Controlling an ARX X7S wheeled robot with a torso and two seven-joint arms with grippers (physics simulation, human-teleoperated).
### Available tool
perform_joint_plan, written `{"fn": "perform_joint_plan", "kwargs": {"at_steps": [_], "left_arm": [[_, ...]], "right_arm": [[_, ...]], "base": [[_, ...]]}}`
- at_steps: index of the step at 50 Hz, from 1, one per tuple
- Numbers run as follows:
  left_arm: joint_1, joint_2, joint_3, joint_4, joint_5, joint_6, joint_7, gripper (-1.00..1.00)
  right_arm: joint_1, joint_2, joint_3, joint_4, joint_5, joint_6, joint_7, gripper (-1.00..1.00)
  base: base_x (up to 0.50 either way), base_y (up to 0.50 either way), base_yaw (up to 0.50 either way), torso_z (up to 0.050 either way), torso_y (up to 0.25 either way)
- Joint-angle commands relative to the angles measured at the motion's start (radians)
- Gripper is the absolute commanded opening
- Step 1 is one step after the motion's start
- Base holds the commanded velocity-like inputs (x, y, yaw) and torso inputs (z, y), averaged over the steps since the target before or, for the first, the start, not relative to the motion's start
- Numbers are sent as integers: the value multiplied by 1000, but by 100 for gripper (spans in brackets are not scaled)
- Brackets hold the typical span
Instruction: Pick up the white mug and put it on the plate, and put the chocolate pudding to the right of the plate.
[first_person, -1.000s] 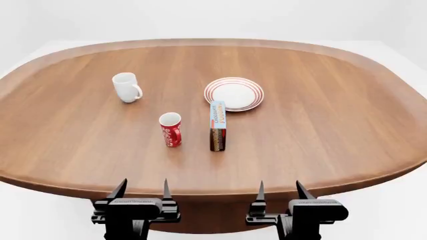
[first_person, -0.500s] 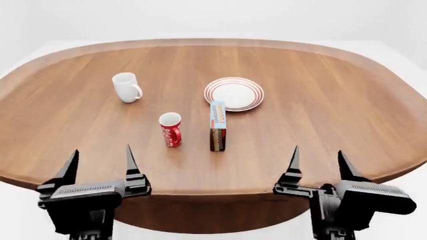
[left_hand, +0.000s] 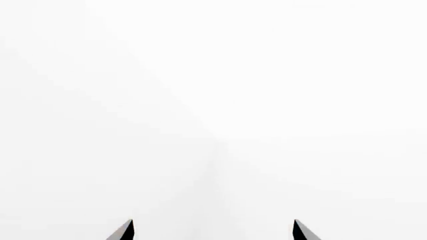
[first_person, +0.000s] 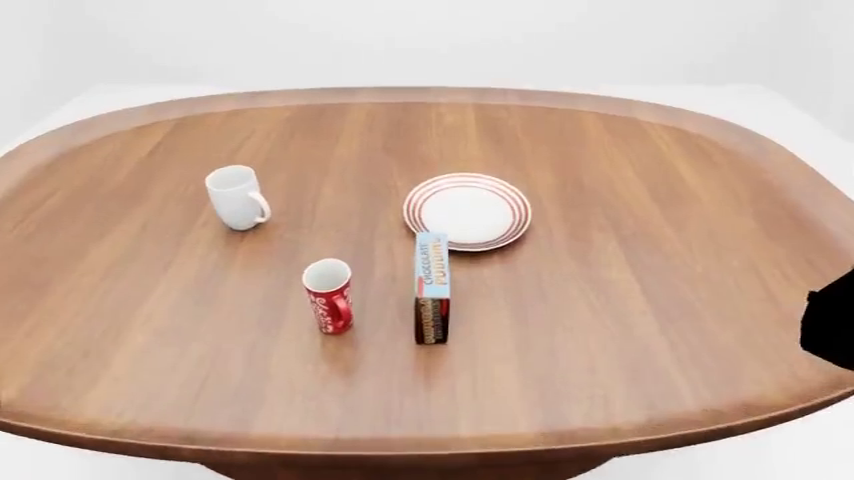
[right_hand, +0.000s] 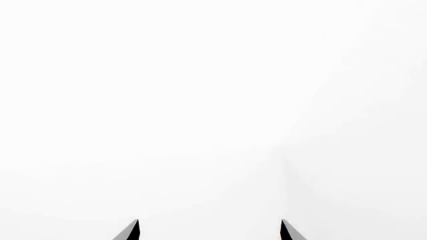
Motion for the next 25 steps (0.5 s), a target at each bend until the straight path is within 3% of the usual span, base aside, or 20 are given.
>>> {"fn": "perform_joint_plan", "kwargs": {"at_steps": [1,9,25], "left_arm": [[8,12,-37,34,20,11,2,100],[18,8,-3,20,35,3,3,100],[21,-8,13,24,30,-11,-10,100]], "right_arm": [[-1,6,21,-52,0,-14,-28,100],[-32,18,-58,-36,-69,-37,-78,100],[-40,28,-68,-31,-69,-51,-71,100]], "base": [[500,-27,0,0,0],[500,-4,0,0,0],[500,126,0,0,0]]}}
